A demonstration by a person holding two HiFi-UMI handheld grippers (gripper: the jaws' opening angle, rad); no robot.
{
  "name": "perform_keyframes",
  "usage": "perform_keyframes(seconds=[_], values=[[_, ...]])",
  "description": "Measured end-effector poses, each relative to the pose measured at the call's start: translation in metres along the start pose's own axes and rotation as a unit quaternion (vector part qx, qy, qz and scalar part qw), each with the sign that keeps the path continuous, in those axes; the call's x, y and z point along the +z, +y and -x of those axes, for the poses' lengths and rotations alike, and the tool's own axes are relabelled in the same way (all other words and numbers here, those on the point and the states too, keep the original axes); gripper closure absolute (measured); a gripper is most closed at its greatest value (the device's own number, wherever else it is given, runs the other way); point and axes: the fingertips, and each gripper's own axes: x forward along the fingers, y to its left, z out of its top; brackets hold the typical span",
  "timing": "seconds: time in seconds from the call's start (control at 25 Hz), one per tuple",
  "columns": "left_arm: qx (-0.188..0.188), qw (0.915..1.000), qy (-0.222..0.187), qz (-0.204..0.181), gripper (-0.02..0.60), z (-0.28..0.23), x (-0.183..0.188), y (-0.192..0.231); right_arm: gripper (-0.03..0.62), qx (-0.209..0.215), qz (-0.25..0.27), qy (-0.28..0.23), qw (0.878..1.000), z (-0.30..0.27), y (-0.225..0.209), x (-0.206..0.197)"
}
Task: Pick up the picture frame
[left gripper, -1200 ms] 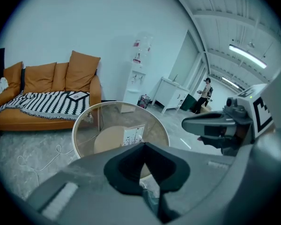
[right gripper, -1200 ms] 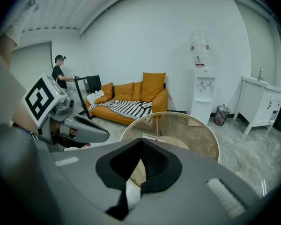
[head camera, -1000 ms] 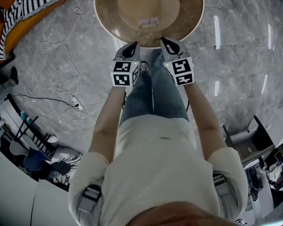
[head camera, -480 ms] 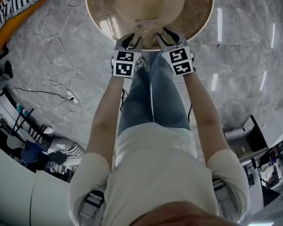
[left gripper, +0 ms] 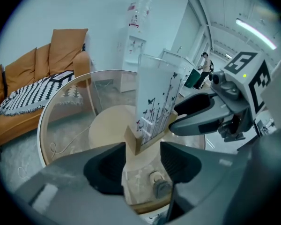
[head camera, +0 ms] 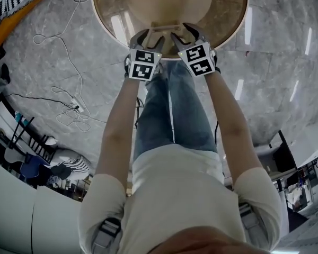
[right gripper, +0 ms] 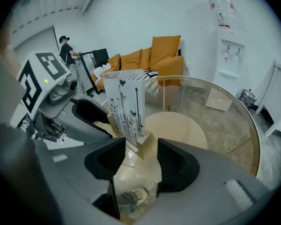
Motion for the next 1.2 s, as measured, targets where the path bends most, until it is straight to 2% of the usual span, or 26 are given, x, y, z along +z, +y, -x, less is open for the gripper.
perform_keyframes(seconds=[0.36, 0.52, 0.76, 1.2], values=[[0.011, 0.9999, -0.012, -0.001, 0.357, -0.018, 0.006, 0.01, 0.382, 0.018, 0.025, 0.018, 0.999, -0.024, -0.004, -0.002], [0.018, 0.9998, -0.01, -0.001, 0.366, -0.021, 0.005, 0.012, 0.402, 0.028, 0.04, 0.018, 0.999, -0.027, 0.0, -0.002], [0.03, 0.9993, -0.019, 0.01, 0.383, -0.017, 0.009, 0.008, 0.408, 0.008, 0.043, 0.022, 0.999, -0.021, 0.0, -0.002], [0.025, 0.9985, -0.045, -0.017, 0.383, 0.029, 0.028, -0.008, 0.405, -0.02, 0.033, -0.003, 0.999, 0.021, 0.019, 0.017]])
